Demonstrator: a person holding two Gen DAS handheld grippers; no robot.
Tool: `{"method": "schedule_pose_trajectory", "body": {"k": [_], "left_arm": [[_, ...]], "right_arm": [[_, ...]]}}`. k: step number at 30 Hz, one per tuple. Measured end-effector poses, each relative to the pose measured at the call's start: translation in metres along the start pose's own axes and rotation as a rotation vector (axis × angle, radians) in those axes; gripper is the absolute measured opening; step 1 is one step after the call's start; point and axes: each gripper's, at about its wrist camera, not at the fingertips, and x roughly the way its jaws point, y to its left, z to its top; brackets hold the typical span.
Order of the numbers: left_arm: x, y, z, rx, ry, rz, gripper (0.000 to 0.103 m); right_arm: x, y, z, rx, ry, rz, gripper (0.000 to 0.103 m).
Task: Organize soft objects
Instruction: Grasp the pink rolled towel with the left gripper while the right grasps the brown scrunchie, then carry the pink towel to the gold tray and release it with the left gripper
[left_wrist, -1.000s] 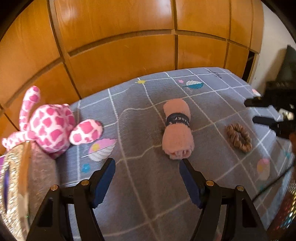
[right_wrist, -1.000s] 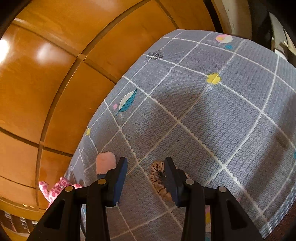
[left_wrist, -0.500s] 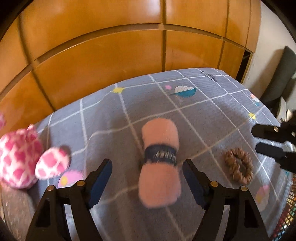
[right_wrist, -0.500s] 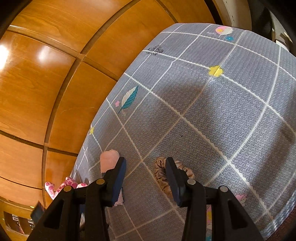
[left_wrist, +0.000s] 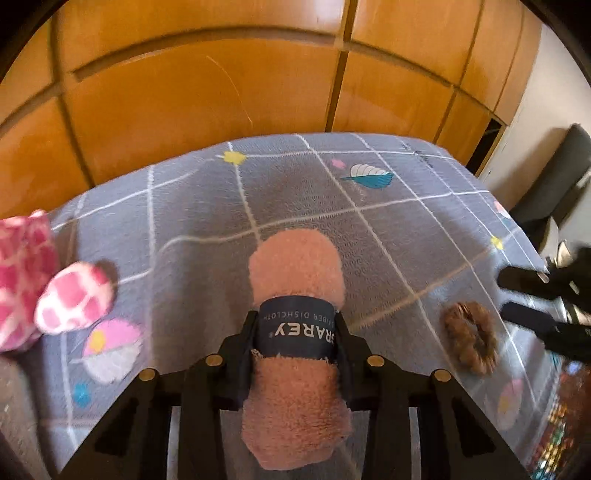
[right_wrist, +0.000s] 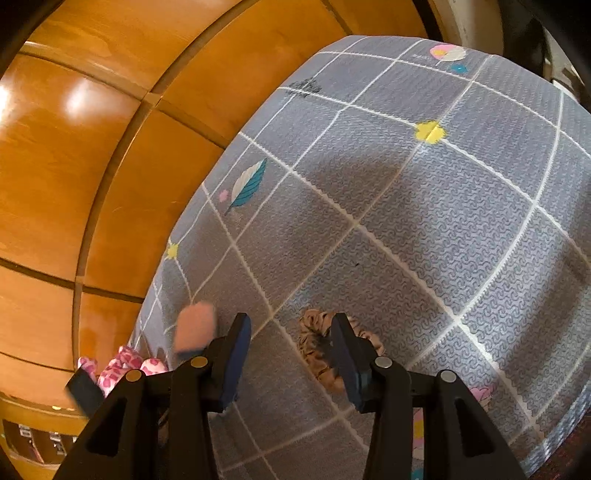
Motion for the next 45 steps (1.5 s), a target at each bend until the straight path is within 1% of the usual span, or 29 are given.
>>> {"method": "schedule_pose_trajectory", "body": {"k": [4,8,12,17,19,21,22,25,26,27,28,29,31,35,42,45], "left_arm": [[-0.029,0.003,-0.023,0.029,-0.026,0.003,0.037],[-0.057,0.014,-0.052,0.011,-0.023,-0.009,0.037],[-0.087,0.028,-0.082,-0.007,-0.031,0.003,0.037],[-0.111,0.041,-0.119,-0.015,-0.025,0.007,0.037],[-0.115,0.044,-0.131,-0.014,-0.027,0.016,0.037],[-0.122,0.047,-0.146,-0.02,-0.027,0.014,0.037],[-0.124,0.048,-0.151,-0.024,-0.028,0.013,0.037],[-0.127,0.053,-0.168,-0.029,-0.031,0.03,0.037],[-0.125,0.057,-0.175,-0.042,-0.023,0.035,0.037],[-0.124,0.061,-0.178,-0.055,-0.024,0.031,0.037],[-0.124,0.064,-0.181,-0.064,-0.045,0.019,0.038],[-0.126,0.066,-0.184,-0.073,-0.059,0.012,0.038],[-0.126,0.067,-0.188,-0.083,-0.076,0.009,0.038],[-0.125,0.062,-0.195,-0.056,-0.111,0.024,0.038],[-0.126,0.06,-0.197,-0.044,-0.136,0.043,0.04],[-0.127,0.058,-0.198,-0.039,-0.14,0.053,0.04]], "right_arm": [[0.004,-0.002,0.0,0.007,0.0,-0.044,0.054],[0.01,0.004,-0.002,-0.045,0.013,-0.119,0.055],[0.02,0.011,-0.005,-0.111,0.041,-0.193,0.056],[0.03,0.019,-0.011,-0.184,0.072,-0.252,0.06],[0.034,0.022,-0.013,-0.216,0.083,-0.278,0.061],[0.04,0.026,-0.016,-0.254,0.096,-0.319,0.061],[0.045,0.028,-0.02,-0.288,0.11,-0.36,0.061],[0.052,0.035,-0.026,-0.378,0.107,-0.424,0.061],[0.054,0.038,-0.03,-0.411,0.107,-0.45,0.06],[0.055,0.04,-0.032,-0.432,0.103,-0.473,0.046],[0.055,0.042,-0.033,-0.449,0.093,-0.491,0.03],[0.054,0.043,-0.033,-0.454,0.089,-0.492,0.027],[0.054,0.042,-0.034,-0.454,0.094,-0.491,0.024],[0.054,0.04,-0.034,-0.428,0.121,-0.459,0.026],[0.057,0.047,-0.043,-0.491,0.106,-0.505,0.027],[0.059,0.051,-0.048,-0.534,0.093,-0.534,0.024]]}}
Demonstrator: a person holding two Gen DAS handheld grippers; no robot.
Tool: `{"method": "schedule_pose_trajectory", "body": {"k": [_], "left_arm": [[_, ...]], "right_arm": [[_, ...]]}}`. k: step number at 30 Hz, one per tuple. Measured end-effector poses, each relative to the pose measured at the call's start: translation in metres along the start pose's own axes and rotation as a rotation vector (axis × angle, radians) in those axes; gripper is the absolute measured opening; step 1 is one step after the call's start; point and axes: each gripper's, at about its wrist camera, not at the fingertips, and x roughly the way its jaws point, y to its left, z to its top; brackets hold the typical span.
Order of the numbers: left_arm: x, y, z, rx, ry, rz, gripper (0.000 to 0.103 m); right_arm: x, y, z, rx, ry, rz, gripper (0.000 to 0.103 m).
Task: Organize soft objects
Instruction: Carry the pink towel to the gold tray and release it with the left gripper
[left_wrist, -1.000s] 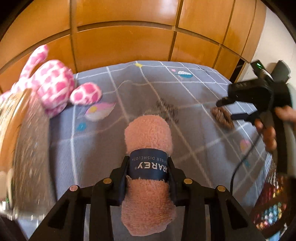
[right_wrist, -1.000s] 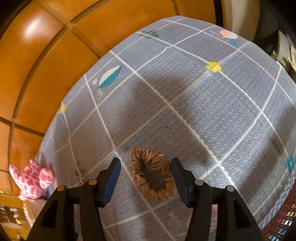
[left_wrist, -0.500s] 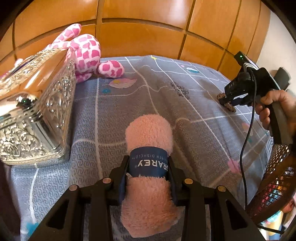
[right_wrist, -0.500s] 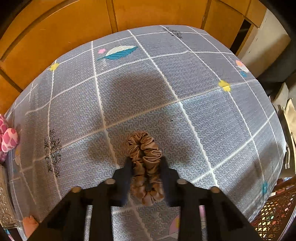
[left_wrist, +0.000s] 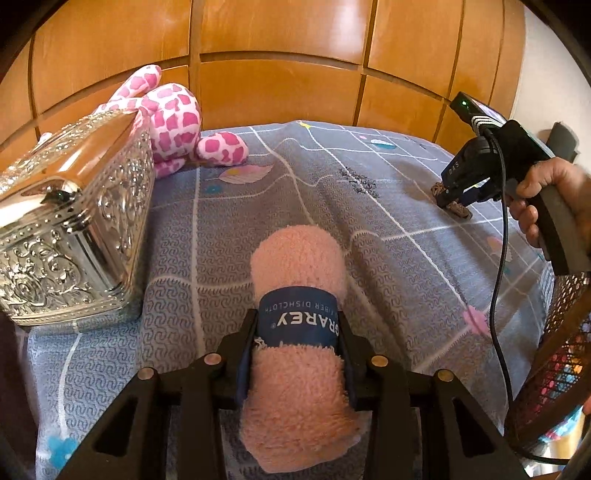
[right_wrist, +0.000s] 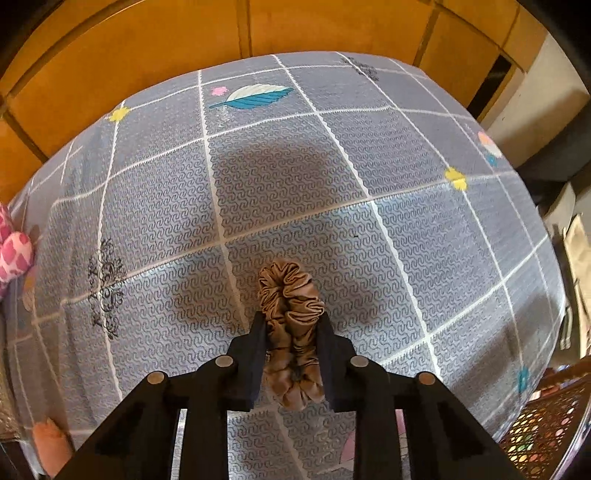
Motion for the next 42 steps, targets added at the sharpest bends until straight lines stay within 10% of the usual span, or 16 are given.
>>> {"method": "schedule_pose_trajectory", "body": {"k": [42], "left_arm": [[-0.119,0.052,0.023,-0.188,-0.146,0.152,0.035]], "right_arm": [[-0.016,0.052,-0.016,-0.195,-0.06,-0.146,0.021]]}}
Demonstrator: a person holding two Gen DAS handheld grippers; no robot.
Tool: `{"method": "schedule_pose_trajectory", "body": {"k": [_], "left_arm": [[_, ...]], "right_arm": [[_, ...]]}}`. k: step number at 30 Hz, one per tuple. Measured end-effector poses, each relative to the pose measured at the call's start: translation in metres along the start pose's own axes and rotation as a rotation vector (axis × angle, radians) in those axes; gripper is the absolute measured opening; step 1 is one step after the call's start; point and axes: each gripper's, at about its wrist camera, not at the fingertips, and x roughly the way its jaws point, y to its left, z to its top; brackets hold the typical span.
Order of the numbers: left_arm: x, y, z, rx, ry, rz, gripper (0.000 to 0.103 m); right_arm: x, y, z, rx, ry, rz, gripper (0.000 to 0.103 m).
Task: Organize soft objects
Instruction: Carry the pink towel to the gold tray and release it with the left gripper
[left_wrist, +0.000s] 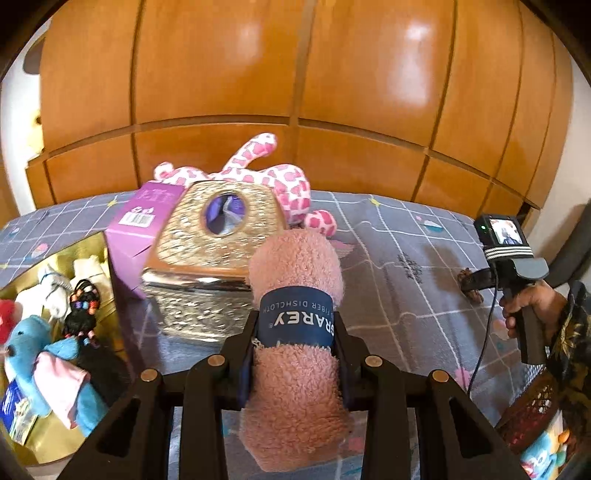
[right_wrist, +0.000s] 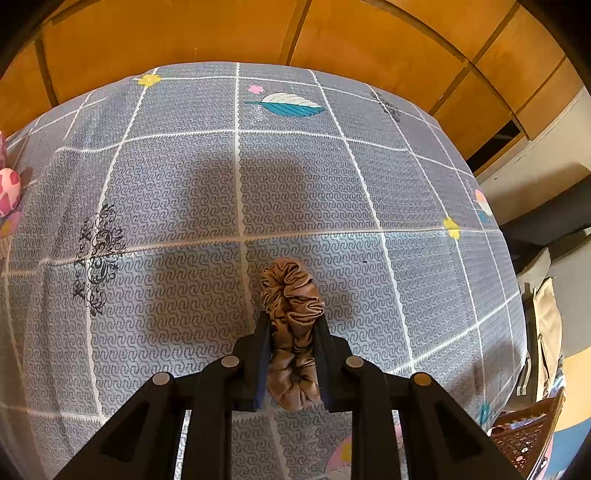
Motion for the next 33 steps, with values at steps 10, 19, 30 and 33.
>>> {"method": "schedule_pose_trajectory", "body": {"k": [10,19,30,33], "left_arm": [[-0.02,0.044,-0.005,-0.097,-0.012,0.053,0.035],[-0.055,0.145,-0.015,-0.306,-0.032,0.213,0.035],[-0.088,0.279,-0.03,-0.518,-0.017,0.461,0.035],[-0.077,0.296,-0.043,-0.487,0.044,0.485,0.037]], "right_arm": [[-0.001,0.0,0.001,-0.013,-0.004,-0.005,0.02],[-0.004,0.002,0.0,-0.033,-0.01,-0.004,0.02],[-0.005,0.0,-0.001,-0.043,-0.013,-0.009,0.02],[-0.006,0.0,-0.001,-0.044,-0.014,-0.011,0.02]]}}
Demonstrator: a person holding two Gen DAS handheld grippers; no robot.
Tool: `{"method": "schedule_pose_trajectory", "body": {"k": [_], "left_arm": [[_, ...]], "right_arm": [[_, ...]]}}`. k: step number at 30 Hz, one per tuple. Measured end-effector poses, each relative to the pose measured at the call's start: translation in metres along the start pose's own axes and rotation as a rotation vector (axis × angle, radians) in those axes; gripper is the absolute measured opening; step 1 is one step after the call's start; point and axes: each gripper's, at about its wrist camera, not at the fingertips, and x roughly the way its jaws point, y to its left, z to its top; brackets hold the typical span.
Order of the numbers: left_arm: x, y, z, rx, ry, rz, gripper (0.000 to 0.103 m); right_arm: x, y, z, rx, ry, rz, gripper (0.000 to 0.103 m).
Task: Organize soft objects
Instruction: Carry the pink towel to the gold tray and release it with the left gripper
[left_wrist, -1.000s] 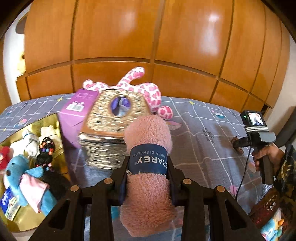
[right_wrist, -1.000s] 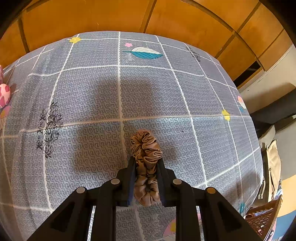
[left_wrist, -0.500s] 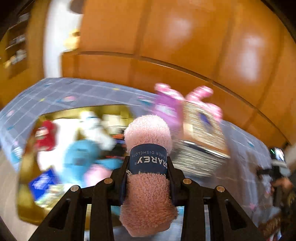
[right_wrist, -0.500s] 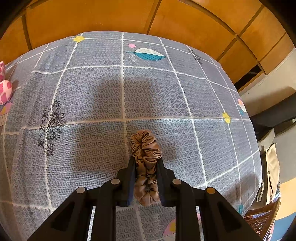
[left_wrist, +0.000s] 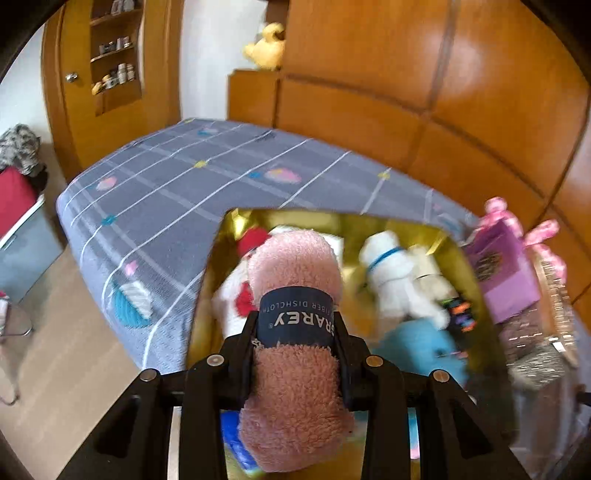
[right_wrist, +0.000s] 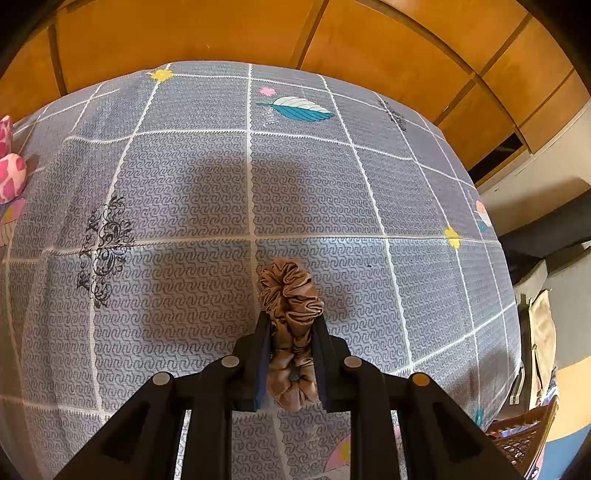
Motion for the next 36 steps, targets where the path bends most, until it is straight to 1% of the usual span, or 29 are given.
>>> {"method": "schedule_pose_trajectory", "body": {"k": [2,3,5,7,8,9,10,14,16,18,22,26,30,36], "left_arm": [[0.011,0.006,-0.005,-0.002,0.02,0.028,0.039],[0.017,0.009,-0.008,0.002,0.029,0.025,0.04],[0.025,0.011,-0.014,0.008,0.037,0.037,0.051],[0.033,0.011,-0.021,0.012,0.051,0.03,0.055],[0.035,0.011,-0.021,0.014,0.054,0.029,0.06],[0.036,0.01,-0.021,0.015,0.054,0.03,0.065],[0.034,0.009,-0.021,0.015,0.047,0.031,0.073],[0.023,0.01,-0.019,-0.02,0.001,0.055,0.074],[0.02,0.011,-0.016,-0.034,-0.002,0.05,0.074],[0.015,0.009,-0.015,-0.04,-0.018,0.068,0.074],[0.007,0.005,-0.011,-0.035,-0.032,0.09,0.074],[-0.003,-0.003,-0.009,-0.002,-0.067,0.129,0.074],[-0.013,-0.014,-0.008,0.023,-0.096,0.111,0.074],[-0.019,-0.035,-0.013,0.083,-0.103,0.081,0.074]], "right_arm": [[-0.001,0.002,0.0,-0.004,-0.001,-0.006,0.02],[-0.001,0.003,0.0,-0.006,-0.002,-0.01,0.02],[-0.002,0.005,0.0,-0.015,-0.004,-0.02,0.02],[-0.002,0.006,-0.001,-0.017,-0.005,-0.024,0.02],[-0.002,0.006,-0.001,-0.017,-0.005,-0.023,0.02],[-0.001,0.006,-0.001,-0.015,-0.005,-0.022,0.019],[-0.002,0.006,-0.001,-0.014,-0.005,-0.022,0.02],[-0.001,0.005,0.0,-0.01,-0.002,-0.018,0.02],[-0.001,0.004,0.0,-0.008,-0.002,-0.017,0.02],[0.0,0.004,0.0,-0.007,-0.002,-0.016,0.02],[0.0,0.004,0.001,-0.009,-0.003,-0.018,0.02],[0.0,0.005,0.0,-0.017,-0.007,-0.026,0.019],[-0.001,0.007,-0.001,-0.022,-0.01,-0.029,0.019],[-0.003,0.006,-0.001,-0.013,-0.014,-0.015,0.018]]}}
